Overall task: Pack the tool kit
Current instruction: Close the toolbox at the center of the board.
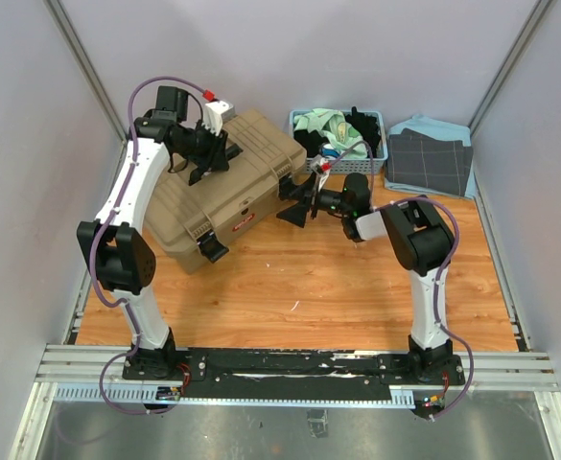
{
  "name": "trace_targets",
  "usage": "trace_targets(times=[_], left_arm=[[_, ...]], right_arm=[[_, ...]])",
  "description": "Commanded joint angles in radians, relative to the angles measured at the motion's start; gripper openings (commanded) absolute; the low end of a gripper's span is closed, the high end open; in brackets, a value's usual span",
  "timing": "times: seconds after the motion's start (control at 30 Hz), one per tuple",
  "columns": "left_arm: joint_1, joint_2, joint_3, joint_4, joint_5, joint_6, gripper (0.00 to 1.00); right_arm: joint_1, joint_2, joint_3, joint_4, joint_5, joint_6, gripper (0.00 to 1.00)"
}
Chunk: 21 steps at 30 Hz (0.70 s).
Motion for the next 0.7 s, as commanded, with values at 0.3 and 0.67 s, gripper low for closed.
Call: trace_targets(times=[0.3,0.67], left_arm=[[-0.060,0.088,-0.006,-0.146,0.039,0.009,0.00],[-0.060,0.099,0.008,-0.146,0.054,0.017,0.00]], right_arm=[[0.037,-0.174,-0.044,0.131,-0.032,0.031,0.99],[-0.003,-0.185,-0.002,-0.071,0.206,0.233,0.91]])
